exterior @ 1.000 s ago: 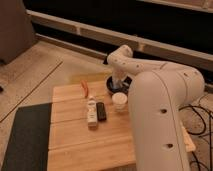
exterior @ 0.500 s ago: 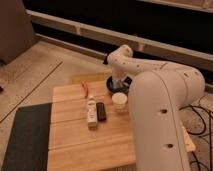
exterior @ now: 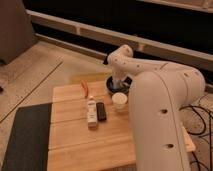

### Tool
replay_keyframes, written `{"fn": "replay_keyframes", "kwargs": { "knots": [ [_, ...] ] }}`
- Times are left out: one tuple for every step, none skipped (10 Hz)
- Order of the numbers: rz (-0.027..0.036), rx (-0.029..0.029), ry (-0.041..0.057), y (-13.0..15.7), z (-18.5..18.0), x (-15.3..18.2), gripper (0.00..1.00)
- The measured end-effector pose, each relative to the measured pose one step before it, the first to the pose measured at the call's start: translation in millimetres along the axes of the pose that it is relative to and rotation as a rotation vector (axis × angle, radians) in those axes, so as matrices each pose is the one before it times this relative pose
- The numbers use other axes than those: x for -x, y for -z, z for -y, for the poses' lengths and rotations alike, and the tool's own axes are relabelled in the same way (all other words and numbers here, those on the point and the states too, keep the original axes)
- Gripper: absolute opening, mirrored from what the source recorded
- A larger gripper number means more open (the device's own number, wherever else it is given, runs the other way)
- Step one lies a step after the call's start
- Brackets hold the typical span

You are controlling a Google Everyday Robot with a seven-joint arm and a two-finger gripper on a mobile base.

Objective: Place the white sponge in the ceramic bowl

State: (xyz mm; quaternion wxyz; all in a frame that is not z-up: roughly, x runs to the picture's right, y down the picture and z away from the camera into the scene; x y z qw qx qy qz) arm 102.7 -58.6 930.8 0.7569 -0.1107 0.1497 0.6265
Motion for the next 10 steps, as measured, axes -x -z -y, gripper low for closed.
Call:
{"fn": "replay_keyframes", "kwargs": {
  "knots": [
    [0.00037, -0.00003, -0.00011, 0.21, 0.09, 0.14, 0.26],
    [-0.00095, 0.00002, 0.00006, -0.56, -0.06, -0.40, 0.38],
    [-0.00084, -0.00010, 0.00025, -0.51, -0.07, -0.36, 0.48],
    [0.00026, 0.00001, -0.00012, 0.18, 0.06, 0.11, 0.58],
    [0.00000, -0.00002, -0.00003, 0.03, 0.01, 0.00, 0.70],
    [-0.00029, -0.00002, 0.00015, -0.22, -0.07, -0.11, 0.77],
    [0.00038, 0.00007, -0.00012, 0.22, 0.04, 0.15, 0.80],
    [-0.00004, -0.00004, 0.00000, -0.02, 0.04, -0.02, 0.80],
    [-0.00018, -0.00002, 0.00002, -0.11, -0.01, -0.08, 0.80],
    [0.00025, 0.00006, -0.00004, 0.14, -0.01, 0.11, 0.80]
  ]
}}
